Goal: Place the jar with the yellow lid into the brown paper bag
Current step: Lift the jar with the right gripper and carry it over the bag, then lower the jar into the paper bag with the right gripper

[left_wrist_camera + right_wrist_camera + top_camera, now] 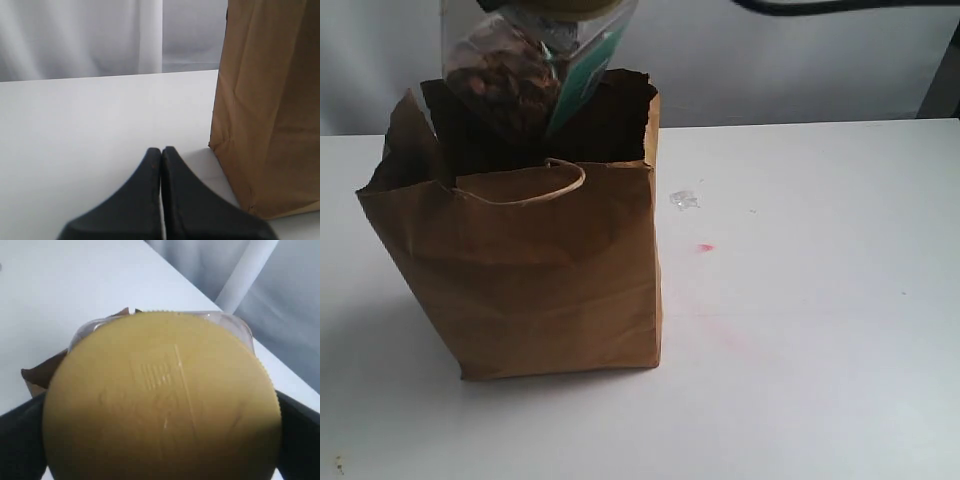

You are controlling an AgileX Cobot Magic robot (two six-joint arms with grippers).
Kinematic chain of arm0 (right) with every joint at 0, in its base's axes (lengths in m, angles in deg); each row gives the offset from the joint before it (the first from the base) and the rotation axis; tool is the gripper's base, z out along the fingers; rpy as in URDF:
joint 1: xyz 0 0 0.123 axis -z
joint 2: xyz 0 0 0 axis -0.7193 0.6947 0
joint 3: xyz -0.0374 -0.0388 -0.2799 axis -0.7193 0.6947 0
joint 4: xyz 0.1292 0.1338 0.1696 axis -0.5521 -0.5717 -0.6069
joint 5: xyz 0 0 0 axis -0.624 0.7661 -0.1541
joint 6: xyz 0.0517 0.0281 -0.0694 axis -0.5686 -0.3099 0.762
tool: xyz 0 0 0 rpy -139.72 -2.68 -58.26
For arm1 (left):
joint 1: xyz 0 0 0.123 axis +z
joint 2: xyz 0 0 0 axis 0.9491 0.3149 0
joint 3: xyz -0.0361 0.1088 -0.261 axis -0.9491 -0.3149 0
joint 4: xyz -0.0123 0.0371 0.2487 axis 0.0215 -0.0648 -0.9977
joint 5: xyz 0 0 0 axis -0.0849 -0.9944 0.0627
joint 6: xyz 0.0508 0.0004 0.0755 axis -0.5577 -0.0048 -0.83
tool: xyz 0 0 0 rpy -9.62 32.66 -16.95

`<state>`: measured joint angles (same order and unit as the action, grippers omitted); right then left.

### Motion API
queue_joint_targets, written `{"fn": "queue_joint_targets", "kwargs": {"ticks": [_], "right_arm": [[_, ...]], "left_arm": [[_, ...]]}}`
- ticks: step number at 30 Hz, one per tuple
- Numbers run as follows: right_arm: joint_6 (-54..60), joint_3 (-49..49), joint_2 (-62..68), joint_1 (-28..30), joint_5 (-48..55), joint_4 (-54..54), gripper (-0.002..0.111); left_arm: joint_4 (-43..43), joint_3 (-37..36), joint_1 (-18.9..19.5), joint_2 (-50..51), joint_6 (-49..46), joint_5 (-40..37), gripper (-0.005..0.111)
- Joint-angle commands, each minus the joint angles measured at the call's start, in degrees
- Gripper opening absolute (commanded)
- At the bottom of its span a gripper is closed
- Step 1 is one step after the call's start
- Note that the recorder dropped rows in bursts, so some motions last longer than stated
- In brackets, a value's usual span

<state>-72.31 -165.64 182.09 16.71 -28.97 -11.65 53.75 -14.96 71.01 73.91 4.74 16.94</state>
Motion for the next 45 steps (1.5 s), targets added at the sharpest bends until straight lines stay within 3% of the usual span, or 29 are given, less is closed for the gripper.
{"fn": "queue_joint_targets", "kwargs": {"ticks": [1,7,15,45], "right_arm": [[0.5,-0.7,0.2,-0.1,0.5,-2.0,0.0],[-6.4,-0.7,0.7,-0.1,2.0,-2.1,0.0],[-22.2,-0.7,5.6,-0.1,4.3,6.2,0.0],[-25.0,-0.7,25.9,0.1,-2.0,3.8,0.0]], "left_arm": [[0.2,0.1,-0.3,0.2,0.2,0.5,0.001],[0.2,0.1,-0.3,0.2,0.2,0.5,0.001],[0.2,0.1,-0.3,0.2,0.2,0.5,0.001],[0.2,0.1,-0.3,0.2,0.2,0.5,0.001]]}}
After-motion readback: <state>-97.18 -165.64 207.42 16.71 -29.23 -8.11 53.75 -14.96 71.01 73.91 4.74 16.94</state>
